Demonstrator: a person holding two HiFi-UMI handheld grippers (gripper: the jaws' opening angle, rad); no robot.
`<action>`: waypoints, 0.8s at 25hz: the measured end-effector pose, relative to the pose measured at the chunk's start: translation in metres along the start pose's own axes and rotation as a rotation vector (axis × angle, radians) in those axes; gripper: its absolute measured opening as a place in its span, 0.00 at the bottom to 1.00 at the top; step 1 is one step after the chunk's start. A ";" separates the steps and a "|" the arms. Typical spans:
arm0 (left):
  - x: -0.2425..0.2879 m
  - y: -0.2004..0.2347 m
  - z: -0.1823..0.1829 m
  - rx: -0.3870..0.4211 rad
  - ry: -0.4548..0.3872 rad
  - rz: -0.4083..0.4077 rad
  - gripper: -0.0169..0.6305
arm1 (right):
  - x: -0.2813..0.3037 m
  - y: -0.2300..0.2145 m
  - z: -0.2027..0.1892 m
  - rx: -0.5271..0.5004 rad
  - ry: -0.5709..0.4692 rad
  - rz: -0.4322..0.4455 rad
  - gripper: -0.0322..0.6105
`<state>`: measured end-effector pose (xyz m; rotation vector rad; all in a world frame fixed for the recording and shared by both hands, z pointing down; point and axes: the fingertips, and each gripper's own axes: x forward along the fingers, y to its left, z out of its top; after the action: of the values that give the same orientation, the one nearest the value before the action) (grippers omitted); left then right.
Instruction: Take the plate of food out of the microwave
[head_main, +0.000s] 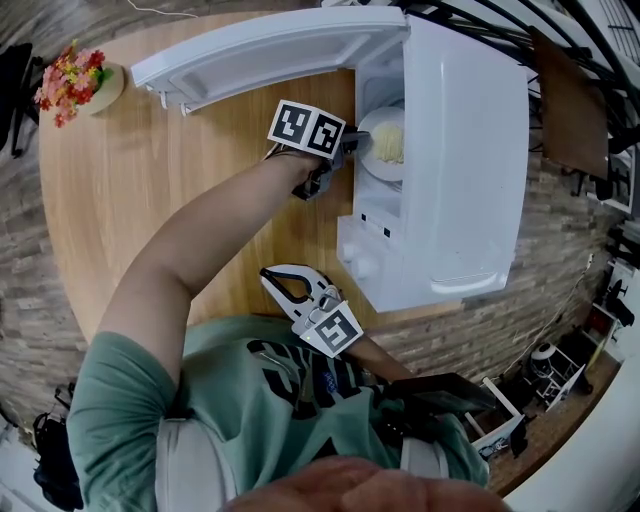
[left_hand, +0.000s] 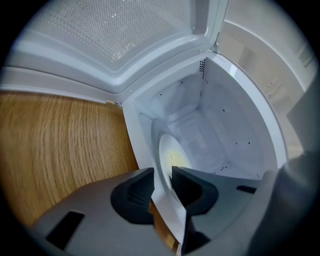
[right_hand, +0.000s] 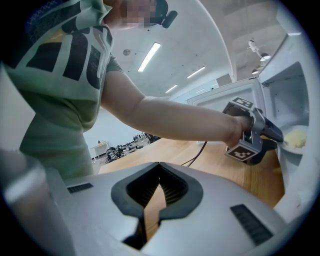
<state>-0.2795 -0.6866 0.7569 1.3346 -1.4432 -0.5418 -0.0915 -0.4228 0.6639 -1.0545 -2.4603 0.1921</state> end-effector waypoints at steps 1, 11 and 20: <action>-0.002 -0.001 0.001 -0.004 -0.009 -0.005 0.19 | 0.000 0.000 0.000 -0.002 0.001 -0.001 0.06; -0.012 -0.022 0.006 -0.128 -0.073 -0.139 0.05 | -0.009 0.002 0.002 -0.012 -0.011 -0.022 0.06; -0.026 -0.031 0.000 -0.137 -0.091 -0.169 0.05 | -0.013 0.005 0.006 -0.026 -0.012 -0.036 0.06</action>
<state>-0.2709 -0.6712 0.7201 1.3439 -1.3477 -0.8070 -0.0832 -0.4280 0.6528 -1.0214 -2.4968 0.1555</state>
